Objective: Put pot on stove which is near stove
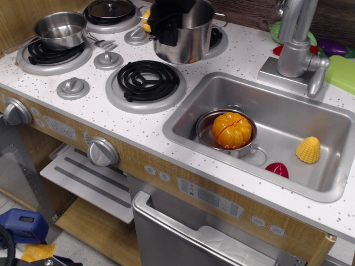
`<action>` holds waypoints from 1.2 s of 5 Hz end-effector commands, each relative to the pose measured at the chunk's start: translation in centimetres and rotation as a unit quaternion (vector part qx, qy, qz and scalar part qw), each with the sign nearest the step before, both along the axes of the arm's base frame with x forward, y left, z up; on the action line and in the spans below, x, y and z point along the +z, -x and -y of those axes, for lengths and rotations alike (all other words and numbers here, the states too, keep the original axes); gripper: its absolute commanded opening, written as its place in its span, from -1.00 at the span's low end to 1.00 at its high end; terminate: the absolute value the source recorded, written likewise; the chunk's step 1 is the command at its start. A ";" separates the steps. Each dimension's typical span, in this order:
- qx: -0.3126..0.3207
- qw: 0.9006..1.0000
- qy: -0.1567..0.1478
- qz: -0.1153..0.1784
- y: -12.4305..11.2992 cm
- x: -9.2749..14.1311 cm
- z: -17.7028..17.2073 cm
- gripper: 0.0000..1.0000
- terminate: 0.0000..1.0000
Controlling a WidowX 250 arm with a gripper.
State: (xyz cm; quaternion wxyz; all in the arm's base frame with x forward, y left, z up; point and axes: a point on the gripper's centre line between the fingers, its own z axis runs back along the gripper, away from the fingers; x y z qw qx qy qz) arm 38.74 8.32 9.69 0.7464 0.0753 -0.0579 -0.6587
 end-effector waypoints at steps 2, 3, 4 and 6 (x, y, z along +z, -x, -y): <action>0.039 0.999 0.006 0.031 3.2 0.7 -1.7 -1.00 -1.00; 0.041 0.999 0.010 0.031 3.7 -0.4 -2.3 -1.00 -1.00; 0.033 0.999 0.015 0.036 3.9 -1.2 -3.1 -1.00 -1.00; 0.026 0.999 0.020 0.040 4.0 -1.8 -3.4 -1.00 -1.00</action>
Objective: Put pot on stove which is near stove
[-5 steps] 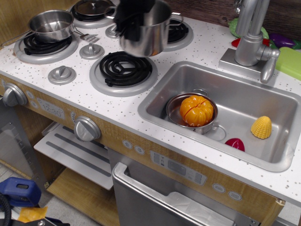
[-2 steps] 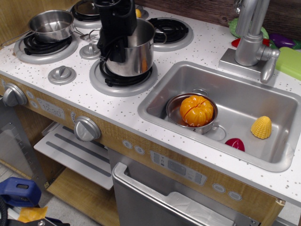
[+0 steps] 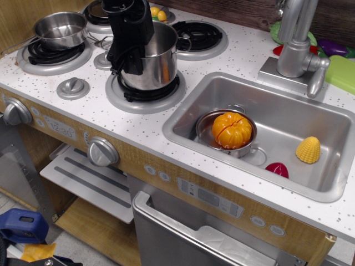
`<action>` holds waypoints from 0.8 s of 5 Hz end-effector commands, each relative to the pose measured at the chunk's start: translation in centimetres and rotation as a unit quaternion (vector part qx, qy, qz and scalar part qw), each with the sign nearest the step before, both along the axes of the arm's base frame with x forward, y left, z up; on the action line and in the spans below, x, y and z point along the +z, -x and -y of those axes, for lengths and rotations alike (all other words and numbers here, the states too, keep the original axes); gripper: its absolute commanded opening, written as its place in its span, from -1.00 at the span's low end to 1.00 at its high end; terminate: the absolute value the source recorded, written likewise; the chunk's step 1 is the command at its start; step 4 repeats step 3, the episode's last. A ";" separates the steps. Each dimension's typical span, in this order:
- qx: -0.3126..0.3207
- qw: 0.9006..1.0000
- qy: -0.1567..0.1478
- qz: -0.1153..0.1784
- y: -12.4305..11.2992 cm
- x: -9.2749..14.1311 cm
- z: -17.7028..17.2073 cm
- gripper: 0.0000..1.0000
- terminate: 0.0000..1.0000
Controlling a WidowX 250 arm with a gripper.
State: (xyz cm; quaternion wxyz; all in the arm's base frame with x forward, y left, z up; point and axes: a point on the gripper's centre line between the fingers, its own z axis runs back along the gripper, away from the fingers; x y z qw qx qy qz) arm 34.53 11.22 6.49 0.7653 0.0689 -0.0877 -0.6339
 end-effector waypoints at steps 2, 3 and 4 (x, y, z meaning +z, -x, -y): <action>-0.014 1.000 0.000 0.027 -0.4 1.4 -0.7 1.00 -1.00; -0.014 1.000 0.000 0.027 -0.4 1.4 -0.7 1.00 1.00; -0.014 1.000 0.000 0.027 -0.4 1.4 -0.7 1.00 1.00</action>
